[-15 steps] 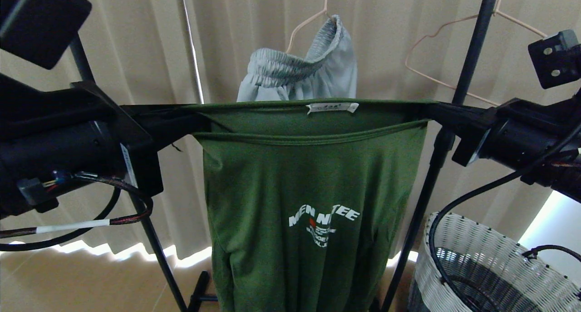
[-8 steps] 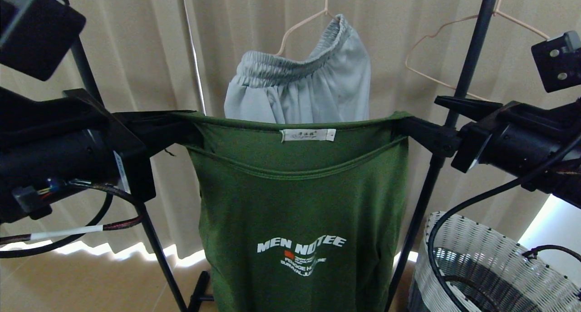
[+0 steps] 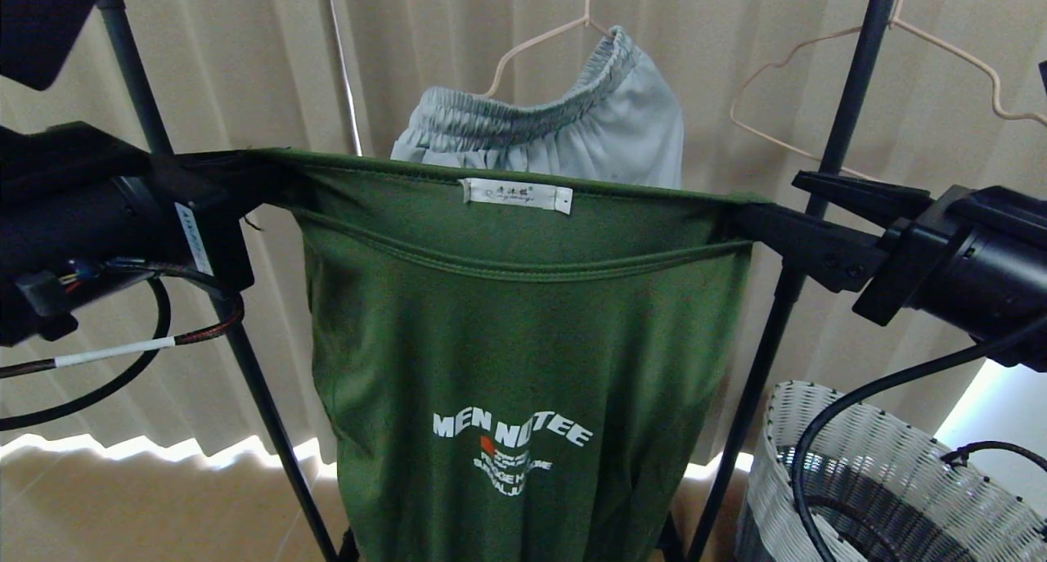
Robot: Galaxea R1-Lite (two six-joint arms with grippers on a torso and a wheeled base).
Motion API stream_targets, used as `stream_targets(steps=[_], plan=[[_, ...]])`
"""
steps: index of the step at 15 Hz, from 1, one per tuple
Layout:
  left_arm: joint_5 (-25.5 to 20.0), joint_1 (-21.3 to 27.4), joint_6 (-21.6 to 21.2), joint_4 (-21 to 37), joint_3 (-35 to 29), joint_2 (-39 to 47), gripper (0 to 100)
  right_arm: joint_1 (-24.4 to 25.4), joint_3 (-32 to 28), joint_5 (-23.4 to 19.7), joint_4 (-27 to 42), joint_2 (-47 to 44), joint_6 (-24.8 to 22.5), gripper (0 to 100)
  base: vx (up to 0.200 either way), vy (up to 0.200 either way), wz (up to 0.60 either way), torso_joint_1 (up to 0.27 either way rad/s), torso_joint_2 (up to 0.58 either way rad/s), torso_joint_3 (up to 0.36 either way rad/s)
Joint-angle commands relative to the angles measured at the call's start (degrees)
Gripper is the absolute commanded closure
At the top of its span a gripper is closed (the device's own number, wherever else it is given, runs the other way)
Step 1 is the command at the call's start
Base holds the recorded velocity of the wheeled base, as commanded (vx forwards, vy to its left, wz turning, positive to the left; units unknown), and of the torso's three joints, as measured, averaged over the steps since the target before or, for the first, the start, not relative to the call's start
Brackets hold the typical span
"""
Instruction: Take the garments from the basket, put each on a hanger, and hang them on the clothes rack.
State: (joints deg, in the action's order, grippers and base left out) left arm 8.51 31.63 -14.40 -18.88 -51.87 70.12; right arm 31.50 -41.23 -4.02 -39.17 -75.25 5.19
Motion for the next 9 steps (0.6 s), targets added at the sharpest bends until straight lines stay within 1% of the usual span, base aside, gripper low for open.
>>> stream_targets(steps=[1, 4, 6, 8, 9], plan=[[0.1, -0.1, 0.0, 0.0, 0.1, 0.1, 100, 0.1, 0.0, 0.0, 0.0, 0.5, 0.1, 0, 0.000, 0.000, 0.00, 0.000, 0.00, 0.000], [0.2, -0.7, -0.1, 0.0, -0.1, 0.4, 100, 0.1, 0.1, -0.1, 0.1, 1.7, 1.4, 0, 0.000, 0.000, 0.00, 0.000, 0.00, 0.000], [0.2, -2.4, -0.2, 0.0, 0.0, 0.6, 100, 0.1, 1.1, -2.4, 0.1, 3.1, 2.0, 0, 0.000, 0.000, 0.00, 0.000, 0.00, 0.000], [0.2, -2.6, -0.2, 0.0, 0.4, 0.4, 100, 0.1, 2.7, -5.6, 0.1, 4.3, 1.9, 0, 0.000, 0.000, 0.00, 0.000, 0.00, 0.000], [0.2, -2.6, -0.2, 0.0, 1.0, 0.3, 100, 0.1, 3.1, -6.1, 0.1, 4.5, 1.9, 0, 0.000, 0.000, 0.00, 0.000, 0.00, 0.000]])
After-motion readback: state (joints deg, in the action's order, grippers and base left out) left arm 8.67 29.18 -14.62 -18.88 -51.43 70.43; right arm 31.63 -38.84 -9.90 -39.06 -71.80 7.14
